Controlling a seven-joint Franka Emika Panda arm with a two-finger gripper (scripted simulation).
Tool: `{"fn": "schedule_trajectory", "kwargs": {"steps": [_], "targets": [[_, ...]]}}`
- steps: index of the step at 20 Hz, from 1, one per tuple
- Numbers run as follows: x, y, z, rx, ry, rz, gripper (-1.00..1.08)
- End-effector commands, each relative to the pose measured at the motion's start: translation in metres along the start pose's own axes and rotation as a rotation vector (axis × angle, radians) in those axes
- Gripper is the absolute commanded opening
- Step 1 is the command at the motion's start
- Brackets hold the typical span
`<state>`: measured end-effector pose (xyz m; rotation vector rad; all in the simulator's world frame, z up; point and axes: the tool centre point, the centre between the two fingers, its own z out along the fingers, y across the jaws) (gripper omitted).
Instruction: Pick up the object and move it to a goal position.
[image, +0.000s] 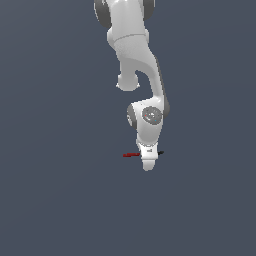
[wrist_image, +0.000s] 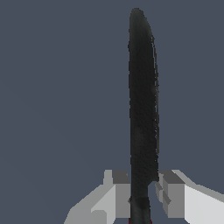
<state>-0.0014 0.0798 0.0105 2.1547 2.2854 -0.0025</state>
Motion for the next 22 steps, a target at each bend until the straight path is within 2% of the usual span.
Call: {"fn": "schedule_trajectory", "kwargs": {"steps": [1,9,22], "targets": [[0.004,0.004,-0.002,-0.001,0.0,-0.001,-1.0],[0.026,0.029,-0.016,-0.001,0.002,0.0,-1.0],[0.077,0.088,-0.046,0.0,0.003,0.0,-1.0]]}}
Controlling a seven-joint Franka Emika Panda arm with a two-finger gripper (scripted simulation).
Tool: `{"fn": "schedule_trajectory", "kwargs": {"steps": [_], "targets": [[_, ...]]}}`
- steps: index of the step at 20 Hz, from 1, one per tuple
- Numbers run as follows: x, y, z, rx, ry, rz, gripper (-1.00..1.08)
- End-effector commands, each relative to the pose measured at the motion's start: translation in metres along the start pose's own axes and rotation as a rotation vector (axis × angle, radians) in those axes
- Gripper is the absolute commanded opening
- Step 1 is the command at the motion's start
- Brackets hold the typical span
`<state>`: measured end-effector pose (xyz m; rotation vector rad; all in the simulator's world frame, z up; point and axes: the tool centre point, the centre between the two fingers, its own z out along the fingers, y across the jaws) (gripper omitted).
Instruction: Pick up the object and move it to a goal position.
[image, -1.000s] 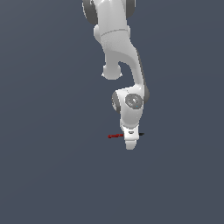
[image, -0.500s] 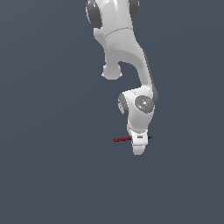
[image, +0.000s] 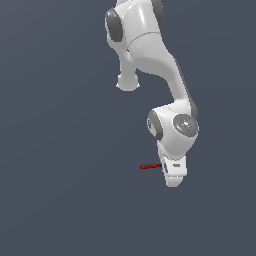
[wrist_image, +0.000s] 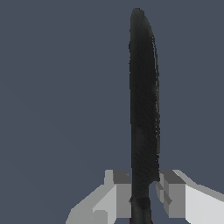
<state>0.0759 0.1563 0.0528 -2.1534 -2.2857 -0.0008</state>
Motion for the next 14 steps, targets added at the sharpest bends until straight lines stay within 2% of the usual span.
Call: {"fn": "schedule_trajectory", "kwargs": {"steps": [1,14], "targets": [[0.008,0.01,-0.005,0.0,0.0,0.001,-1.0],[0.029,0.036,-0.017,0.0,-0.001,0.0,-1.0]]}}
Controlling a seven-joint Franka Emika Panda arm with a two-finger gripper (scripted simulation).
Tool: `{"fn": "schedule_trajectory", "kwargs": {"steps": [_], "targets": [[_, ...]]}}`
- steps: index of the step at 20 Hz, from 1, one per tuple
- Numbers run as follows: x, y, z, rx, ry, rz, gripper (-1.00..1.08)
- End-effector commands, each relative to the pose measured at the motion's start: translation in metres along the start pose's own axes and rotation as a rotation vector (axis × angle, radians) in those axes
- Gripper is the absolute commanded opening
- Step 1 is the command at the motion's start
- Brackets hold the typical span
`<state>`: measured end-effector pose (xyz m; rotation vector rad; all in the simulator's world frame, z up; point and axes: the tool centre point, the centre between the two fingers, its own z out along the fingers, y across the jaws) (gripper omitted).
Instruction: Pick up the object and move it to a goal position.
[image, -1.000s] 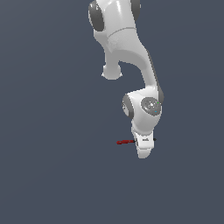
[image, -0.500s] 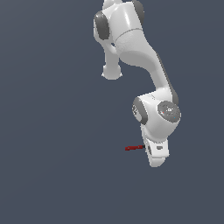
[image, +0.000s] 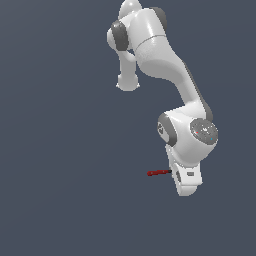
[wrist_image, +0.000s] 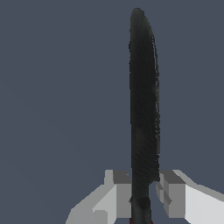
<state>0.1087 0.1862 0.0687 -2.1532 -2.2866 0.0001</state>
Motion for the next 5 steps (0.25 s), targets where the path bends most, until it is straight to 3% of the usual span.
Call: {"fn": "schedule_trajectory", "kwargs": {"steps": [1,5], "targets": [[0.0014,0.0025,-0.0012,0.0,0.0,0.0,-1.0],[0.0017,0.0035,-0.0013,0.0,0.0,0.0,-1.0]]}}
